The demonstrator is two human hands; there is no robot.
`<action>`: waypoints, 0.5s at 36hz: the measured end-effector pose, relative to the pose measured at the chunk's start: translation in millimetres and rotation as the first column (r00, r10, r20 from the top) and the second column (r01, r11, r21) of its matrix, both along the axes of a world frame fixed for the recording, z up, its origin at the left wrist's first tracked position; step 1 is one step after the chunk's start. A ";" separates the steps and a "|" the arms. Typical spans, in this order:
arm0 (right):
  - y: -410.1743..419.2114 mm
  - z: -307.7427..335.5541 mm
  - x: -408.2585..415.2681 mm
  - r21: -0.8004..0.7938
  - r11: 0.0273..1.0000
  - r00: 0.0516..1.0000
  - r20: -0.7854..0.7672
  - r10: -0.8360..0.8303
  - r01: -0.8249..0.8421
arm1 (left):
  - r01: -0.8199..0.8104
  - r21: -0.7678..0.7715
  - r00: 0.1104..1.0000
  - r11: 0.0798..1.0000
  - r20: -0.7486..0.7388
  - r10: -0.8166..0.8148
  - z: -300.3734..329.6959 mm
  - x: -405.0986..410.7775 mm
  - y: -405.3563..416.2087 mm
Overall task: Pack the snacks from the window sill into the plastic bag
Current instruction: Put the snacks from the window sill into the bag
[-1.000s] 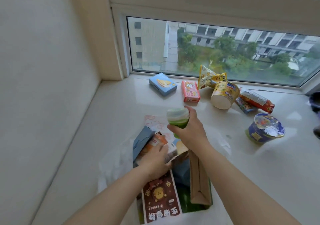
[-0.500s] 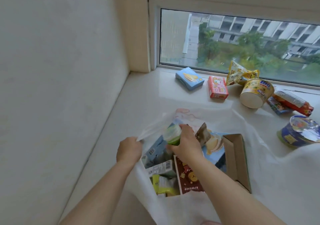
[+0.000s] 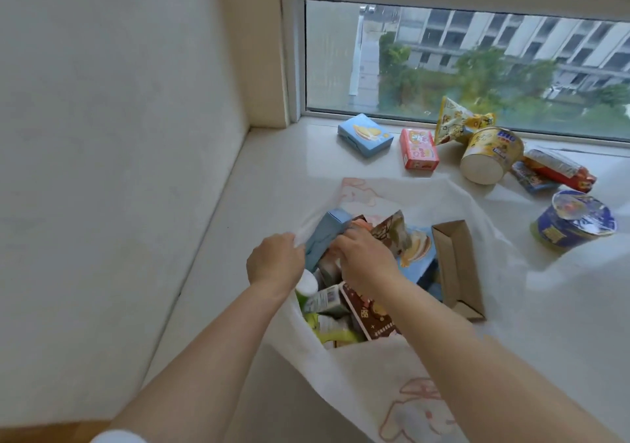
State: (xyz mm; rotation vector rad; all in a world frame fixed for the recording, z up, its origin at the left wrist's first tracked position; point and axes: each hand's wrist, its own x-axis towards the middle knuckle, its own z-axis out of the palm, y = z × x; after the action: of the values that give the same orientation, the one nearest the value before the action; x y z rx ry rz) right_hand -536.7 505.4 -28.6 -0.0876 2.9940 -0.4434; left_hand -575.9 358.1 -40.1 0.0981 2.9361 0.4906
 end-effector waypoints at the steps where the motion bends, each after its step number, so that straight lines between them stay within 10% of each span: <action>1: 8.3 8.6 -1.7 0.030 1.000 0.998 -0.064 0.003 -0.001 | 0.017 -0.005 1.000 1.000 -0.025 -0.017 6.0 -1.6 8.6; 10: 119.8 65.5 -7.3 -0.048 0.954 0.878 -0.380 -0.292 0.297 | 0.262 0.050 0.942 0.964 -0.230 -0.244 63.9 -17.9 129.5; 18: 260.9 54.2 4.3 -0.121 0.855 0.834 -0.191 -0.518 0.504 | 0.417 -0.027 0.895 0.908 -0.160 -0.416 85.0 -35.3 286.7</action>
State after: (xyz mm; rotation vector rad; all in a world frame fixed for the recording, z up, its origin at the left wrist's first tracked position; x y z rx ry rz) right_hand -532.4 766.3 25.6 0.7292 3.1888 -0.6166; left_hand -611.2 644.7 44.9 0.7867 2.9369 0.4417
